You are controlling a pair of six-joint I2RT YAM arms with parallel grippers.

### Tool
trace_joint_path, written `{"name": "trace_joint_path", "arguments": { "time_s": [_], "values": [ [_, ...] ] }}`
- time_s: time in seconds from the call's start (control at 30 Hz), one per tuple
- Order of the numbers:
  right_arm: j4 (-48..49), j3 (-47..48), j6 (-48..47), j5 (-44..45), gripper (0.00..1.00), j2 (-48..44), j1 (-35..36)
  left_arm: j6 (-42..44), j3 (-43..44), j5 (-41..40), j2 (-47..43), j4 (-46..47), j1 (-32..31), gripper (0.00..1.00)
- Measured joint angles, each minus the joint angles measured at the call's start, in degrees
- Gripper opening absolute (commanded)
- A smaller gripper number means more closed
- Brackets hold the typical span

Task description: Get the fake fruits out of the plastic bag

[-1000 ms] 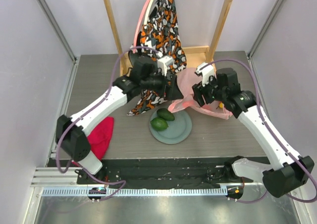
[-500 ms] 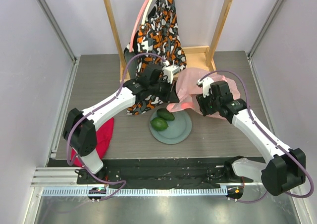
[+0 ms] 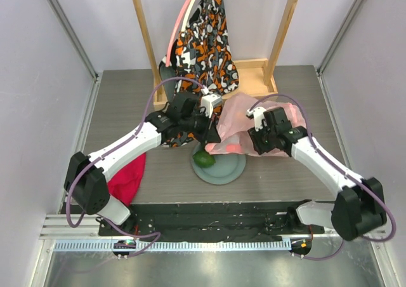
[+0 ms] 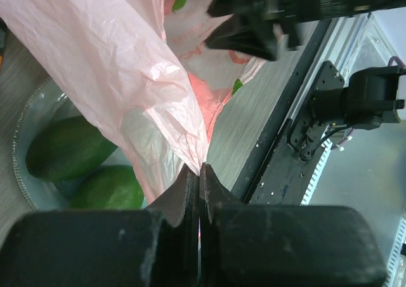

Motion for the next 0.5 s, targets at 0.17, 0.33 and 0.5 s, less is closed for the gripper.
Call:
{"name": "trace_joint_path", "arguments": {
  "time_s": [0.17, 0.33, 0.5],
  "values": [
    [2.08, 3.72, 1.9, -0.52, 0.44, 10.14, 0.0, -0.46, 3.1, 0.09, 1.25, 0.72, 0.0, 0.0],
    [4.57, 9.55, 4.92, 0.28, 0.48, 17.11, 0.0, -0.92, 8.09, 0.09, 4.24, 1.97, 0.0, 0.0],
    [7.13, 19.02, 8.35, 1.73, 0.76, 24.96, -0.52, -1.95, 8.33, 0.52, 4.5, 2.1, 0.0, 0.0]
  ]
}}
